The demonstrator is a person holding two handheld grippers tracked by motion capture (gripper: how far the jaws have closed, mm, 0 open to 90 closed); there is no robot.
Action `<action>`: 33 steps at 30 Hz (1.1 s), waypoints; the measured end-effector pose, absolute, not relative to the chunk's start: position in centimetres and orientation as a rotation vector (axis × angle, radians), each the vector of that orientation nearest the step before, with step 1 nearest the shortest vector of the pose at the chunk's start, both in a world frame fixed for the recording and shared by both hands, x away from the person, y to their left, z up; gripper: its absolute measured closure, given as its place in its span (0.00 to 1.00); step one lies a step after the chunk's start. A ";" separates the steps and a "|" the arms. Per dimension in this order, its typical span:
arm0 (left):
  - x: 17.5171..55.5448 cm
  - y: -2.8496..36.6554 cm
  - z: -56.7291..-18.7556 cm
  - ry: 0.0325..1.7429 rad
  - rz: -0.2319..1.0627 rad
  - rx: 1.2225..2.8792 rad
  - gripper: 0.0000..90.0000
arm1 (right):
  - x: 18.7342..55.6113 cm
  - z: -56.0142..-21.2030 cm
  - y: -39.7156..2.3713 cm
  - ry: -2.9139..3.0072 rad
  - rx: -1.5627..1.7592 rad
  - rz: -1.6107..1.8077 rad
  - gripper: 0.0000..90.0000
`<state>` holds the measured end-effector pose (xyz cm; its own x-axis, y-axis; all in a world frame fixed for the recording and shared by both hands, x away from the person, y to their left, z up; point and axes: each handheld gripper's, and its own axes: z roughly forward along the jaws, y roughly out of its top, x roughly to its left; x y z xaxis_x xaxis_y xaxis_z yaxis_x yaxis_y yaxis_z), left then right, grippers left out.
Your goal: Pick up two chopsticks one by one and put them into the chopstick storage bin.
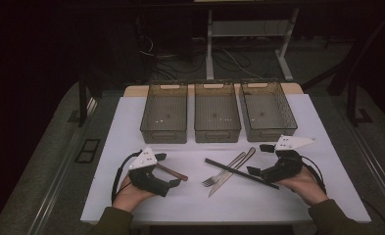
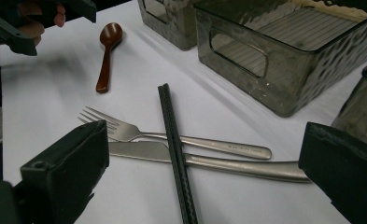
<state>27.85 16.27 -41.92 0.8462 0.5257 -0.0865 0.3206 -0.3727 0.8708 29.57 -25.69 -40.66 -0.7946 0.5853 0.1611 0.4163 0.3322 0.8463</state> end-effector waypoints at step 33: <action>27.8 16.3 -41.9 0.615 0.249 1.997 0.00 | 31.1 -41.7 -23.4 2.600 0.872 1.251 0.52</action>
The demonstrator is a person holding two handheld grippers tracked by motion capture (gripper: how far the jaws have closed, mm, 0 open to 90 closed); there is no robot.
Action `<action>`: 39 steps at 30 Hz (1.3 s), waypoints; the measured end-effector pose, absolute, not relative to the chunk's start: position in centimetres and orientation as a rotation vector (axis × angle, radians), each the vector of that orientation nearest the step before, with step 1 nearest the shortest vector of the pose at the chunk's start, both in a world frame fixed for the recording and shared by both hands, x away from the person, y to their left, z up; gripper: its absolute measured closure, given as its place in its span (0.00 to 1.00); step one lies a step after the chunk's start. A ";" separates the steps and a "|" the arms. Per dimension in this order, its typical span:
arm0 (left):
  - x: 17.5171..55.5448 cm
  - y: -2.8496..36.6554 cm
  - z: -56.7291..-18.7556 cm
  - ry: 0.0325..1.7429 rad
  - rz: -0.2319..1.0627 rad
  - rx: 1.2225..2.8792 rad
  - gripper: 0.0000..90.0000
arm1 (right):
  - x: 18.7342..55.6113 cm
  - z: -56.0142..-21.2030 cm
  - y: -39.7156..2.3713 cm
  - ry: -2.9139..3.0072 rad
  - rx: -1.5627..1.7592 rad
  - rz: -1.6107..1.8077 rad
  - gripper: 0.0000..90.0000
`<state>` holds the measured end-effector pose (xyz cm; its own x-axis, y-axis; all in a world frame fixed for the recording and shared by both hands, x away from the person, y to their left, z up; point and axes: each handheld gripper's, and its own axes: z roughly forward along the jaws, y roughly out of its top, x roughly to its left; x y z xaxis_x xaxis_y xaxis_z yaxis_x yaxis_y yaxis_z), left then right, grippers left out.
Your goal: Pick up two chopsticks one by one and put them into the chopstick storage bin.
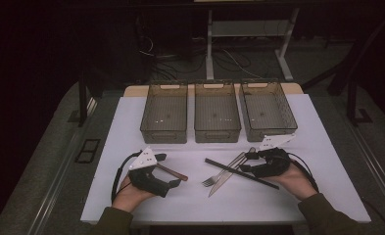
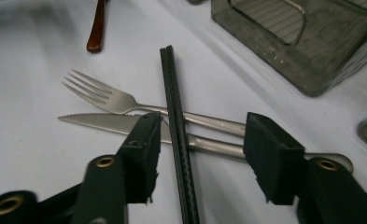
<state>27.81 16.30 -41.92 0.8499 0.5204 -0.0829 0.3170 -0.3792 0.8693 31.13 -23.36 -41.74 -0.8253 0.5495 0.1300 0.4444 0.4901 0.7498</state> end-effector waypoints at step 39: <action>27.8 16.3 -42.0 0.611 0.243 1.999 0.00 | 31.6 -43.7 -22.6 2.752 0.831 1.102 0.87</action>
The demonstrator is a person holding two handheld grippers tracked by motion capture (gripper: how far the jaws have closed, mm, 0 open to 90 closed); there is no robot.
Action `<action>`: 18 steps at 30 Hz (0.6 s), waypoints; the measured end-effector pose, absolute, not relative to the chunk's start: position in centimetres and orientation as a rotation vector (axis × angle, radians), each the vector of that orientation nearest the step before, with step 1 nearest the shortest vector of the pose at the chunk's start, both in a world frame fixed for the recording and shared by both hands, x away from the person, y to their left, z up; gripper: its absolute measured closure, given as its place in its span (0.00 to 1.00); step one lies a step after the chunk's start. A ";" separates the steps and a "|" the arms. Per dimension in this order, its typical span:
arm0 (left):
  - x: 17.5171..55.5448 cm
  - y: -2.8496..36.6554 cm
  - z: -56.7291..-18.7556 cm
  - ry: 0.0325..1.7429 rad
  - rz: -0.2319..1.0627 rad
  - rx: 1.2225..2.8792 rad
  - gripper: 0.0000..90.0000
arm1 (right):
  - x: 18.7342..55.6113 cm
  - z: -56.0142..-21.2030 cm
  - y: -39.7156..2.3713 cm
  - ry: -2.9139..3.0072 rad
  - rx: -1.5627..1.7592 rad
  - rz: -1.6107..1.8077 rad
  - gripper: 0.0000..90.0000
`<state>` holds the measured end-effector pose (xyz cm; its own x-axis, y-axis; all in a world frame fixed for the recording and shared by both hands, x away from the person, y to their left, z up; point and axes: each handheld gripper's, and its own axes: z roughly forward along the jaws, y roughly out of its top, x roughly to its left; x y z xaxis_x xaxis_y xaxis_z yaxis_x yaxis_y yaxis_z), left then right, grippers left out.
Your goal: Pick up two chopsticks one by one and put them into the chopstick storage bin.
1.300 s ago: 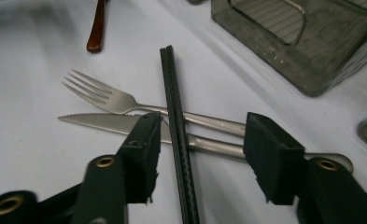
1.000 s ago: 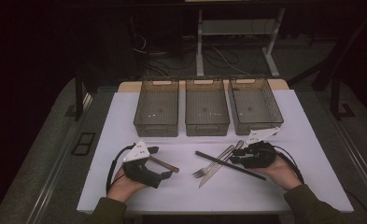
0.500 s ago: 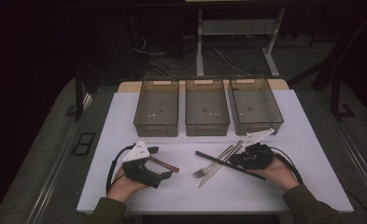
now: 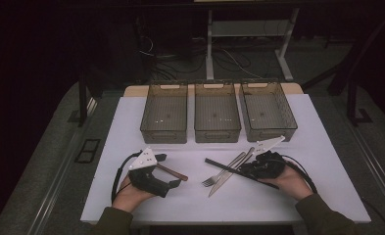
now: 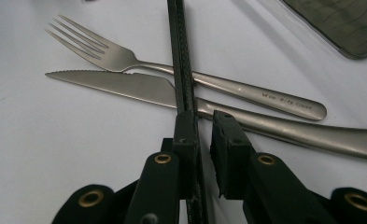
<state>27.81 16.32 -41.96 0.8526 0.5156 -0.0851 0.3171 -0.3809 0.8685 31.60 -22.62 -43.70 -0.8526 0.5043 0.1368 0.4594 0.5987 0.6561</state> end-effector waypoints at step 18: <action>27.8 16.3 -41.9 0.612 0.241 1.997 0.00 | 31.7 -44.0 -22.7 2.761 0.820 1.089 0.87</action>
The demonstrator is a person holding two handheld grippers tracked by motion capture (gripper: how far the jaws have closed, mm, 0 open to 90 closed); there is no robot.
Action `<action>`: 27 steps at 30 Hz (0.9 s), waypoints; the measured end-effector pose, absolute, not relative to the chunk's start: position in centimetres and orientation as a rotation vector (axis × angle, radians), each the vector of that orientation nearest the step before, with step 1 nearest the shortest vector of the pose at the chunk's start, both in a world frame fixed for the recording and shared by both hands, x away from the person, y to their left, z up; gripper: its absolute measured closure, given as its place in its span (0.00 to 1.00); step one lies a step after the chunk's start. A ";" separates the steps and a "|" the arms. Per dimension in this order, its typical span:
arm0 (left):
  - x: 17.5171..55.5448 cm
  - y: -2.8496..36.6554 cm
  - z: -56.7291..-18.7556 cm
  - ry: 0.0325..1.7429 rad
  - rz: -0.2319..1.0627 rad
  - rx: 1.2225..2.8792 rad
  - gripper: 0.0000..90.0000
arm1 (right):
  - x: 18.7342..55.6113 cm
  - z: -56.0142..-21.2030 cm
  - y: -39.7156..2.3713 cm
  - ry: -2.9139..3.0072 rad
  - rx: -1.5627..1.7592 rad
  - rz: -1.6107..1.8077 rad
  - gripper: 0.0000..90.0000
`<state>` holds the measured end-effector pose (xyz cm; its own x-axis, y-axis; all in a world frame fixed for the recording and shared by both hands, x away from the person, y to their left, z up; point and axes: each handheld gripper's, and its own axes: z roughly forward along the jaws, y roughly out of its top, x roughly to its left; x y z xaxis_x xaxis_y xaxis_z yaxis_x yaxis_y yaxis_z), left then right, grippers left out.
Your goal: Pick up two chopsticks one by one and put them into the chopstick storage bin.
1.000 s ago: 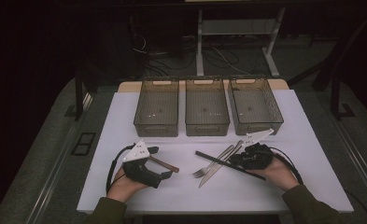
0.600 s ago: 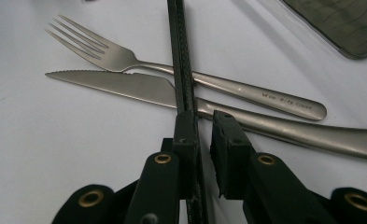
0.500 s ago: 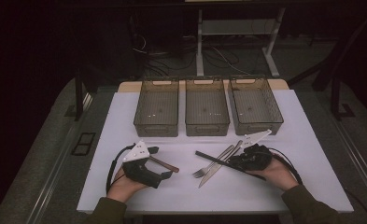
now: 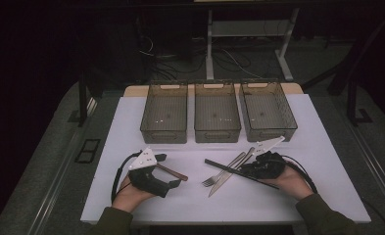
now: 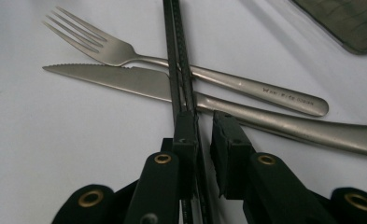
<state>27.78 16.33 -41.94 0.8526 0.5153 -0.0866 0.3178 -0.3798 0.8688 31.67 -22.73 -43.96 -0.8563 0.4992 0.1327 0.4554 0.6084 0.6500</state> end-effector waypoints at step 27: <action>27.8 16.4 -41.9 0.609 0.241 1.994 0.00 | 31.8 -44.6 -23.2 2.799 0.744 1.089 0.91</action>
<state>27.76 16.37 -41.91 0.8534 0.5140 -0.0868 0.3157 -0.3772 0.8707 31.76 -23.21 -44.61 -0.8835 0.4511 0.1264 0.4179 0.6369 0.6478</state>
